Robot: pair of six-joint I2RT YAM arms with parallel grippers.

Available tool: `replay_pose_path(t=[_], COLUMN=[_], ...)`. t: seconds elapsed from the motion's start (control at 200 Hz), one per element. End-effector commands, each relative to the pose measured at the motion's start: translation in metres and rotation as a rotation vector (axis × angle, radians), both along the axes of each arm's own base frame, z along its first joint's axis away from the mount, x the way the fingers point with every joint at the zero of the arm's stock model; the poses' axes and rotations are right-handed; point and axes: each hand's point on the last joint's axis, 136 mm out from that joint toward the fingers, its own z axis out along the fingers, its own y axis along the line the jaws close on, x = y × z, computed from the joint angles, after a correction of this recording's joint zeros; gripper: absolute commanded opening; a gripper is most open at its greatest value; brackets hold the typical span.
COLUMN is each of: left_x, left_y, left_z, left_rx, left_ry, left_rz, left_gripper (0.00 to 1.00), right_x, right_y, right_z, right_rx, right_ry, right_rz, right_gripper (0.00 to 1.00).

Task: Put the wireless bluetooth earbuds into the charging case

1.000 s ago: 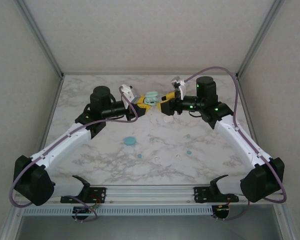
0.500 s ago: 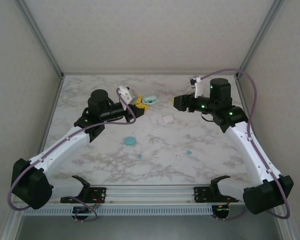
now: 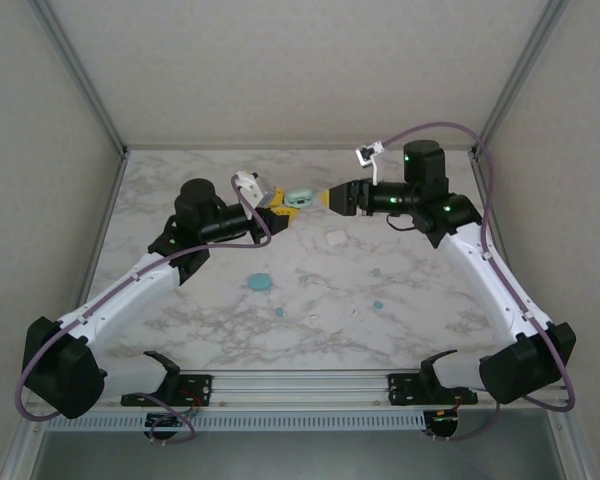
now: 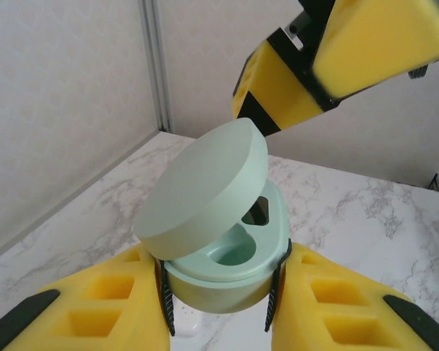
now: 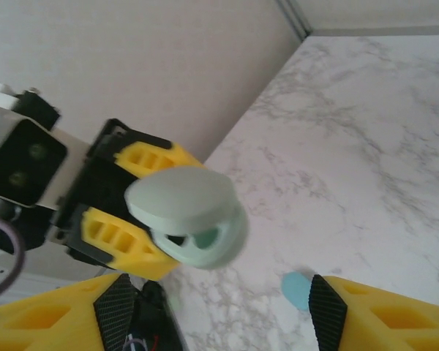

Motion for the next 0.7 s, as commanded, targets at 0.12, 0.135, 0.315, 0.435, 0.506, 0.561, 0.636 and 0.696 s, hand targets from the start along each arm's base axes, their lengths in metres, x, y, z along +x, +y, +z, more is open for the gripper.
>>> replay_pose_path(t=[0.12,0.135,0.315,0.435,0.506,0.561,0.636,0.696], left_x=[-0.009,-0.010,-0.010,-0.012,-0.012,-0.011,-0.011,-0.011], left_y=[0.000,0.000,-0.001,-0.002,-0.002,-0.001,-0.002,-0.002], left_z=[0.021,0.022,0.031,0.034,0.035,0.035,0.036,0.038], left_rx=[-0.006,-0.008,-0.029,-0.033,-0.033,-0.031,-0.036,-0.046], left_ry=[-0.100,-0.103,-0.117,-0.123,-0.128,-0.128,-0.122,-0.118], left_rz=[-0.026,-0.026,-0.030,-0.036,-0.034,-0.029,-0.029,-0.029], left_gripper=[0.23,0.23,0.23,0.23,0.23,0.23,0.23,0.23], right_x=[0.009,0.009,0.016,0.012,0.008,0.006,0.003,-0.003], right_y=[0.015,0.016,0.024,0.032,0.034,0.034,0.034,0.038], right_z=[0.011,0.008,-0.012,-0.019,-0.020,-0.021,-0.022,-0.020], right_rx=[0.001,-0.003,-0.042,-0.040,-0.036,-0.037,-0.031,0.001], right_ry=[0.157,0.170,0.241,0.282,0.291,0.296,0.303,0.328], right_rz=[-0.006,-0.002,-0.007,0.032,0.054,0.057,0.076,0.118], right_gripper=[0.72,0.72,0.73,0.73,0.70,0.70,0.69,0.68])
